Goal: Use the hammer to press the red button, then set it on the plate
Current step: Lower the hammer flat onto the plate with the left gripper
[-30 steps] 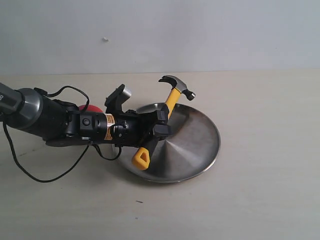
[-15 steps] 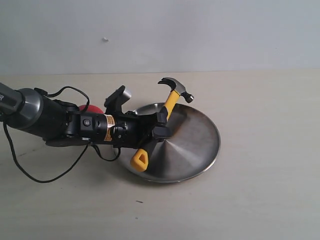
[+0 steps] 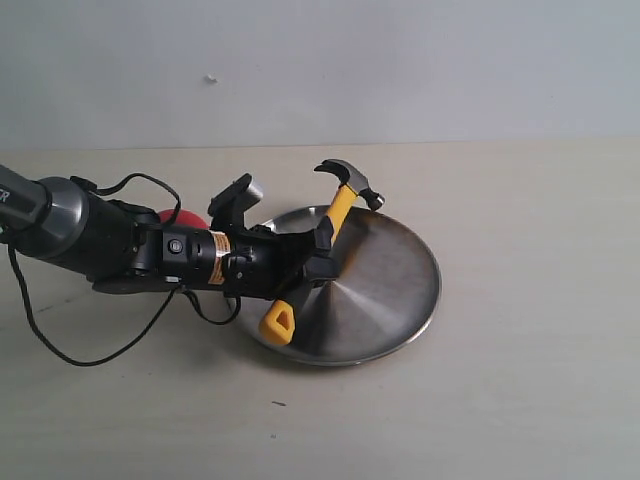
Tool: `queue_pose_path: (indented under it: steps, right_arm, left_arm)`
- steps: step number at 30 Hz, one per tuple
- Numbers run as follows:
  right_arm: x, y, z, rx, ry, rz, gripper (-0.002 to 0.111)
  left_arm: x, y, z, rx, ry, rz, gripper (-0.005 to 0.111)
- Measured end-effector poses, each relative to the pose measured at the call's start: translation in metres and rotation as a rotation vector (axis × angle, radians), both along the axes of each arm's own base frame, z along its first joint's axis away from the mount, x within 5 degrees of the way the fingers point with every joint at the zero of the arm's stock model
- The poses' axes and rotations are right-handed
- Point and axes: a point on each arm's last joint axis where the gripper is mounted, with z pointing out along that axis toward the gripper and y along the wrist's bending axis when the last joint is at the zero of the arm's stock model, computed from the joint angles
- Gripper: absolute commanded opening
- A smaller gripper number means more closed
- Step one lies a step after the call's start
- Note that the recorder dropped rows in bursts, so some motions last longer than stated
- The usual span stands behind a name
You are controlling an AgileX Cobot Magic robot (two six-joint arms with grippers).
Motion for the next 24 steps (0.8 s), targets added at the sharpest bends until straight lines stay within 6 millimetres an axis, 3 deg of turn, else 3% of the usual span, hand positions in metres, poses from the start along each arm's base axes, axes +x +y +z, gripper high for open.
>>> queue_pose_path:
  steps: [24]
  right_arm:
    - [0.0000, 0.0000, 0.0000, 0.000, 0.000, 0.000, 0.000]
  left_arm:
    - [-0.0013, -0.0001, -0.0013, 0.048, -0.034, -0.058, 0.001]
